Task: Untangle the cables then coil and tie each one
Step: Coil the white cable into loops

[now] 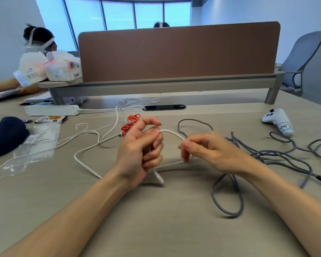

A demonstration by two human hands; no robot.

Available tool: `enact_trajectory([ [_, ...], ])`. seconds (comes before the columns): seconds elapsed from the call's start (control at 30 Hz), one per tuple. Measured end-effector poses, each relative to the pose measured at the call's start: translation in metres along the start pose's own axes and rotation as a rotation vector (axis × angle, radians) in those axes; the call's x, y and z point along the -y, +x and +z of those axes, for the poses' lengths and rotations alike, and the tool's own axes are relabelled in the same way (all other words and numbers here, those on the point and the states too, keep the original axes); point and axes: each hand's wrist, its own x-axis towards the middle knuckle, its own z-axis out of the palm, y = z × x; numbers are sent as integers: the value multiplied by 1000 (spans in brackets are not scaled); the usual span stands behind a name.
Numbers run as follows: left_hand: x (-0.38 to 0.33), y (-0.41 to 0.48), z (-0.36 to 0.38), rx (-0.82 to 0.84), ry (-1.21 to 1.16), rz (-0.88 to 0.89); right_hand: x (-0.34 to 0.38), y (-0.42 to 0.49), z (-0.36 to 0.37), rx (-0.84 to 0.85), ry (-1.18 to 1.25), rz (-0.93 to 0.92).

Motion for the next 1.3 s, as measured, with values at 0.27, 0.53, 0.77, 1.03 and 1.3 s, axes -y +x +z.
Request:
enact_trajectory([
  [0.27,4,4,4,-128,130,-225,9,0,5,-247,275,-51],
  [0.53,0,5,5,-128,-167,-124,11,1,13,-150,190,66],
  [0.77,-1,2,5,-147,-301,-157,17,-2,25,57,77,170],
  [1.03,4,4,8,-152,-323,-166,23,-2,43,141,30,151],
  [1.3,7,3,8,-162,-282,-132,26,-2,47,196,-51,58],
])
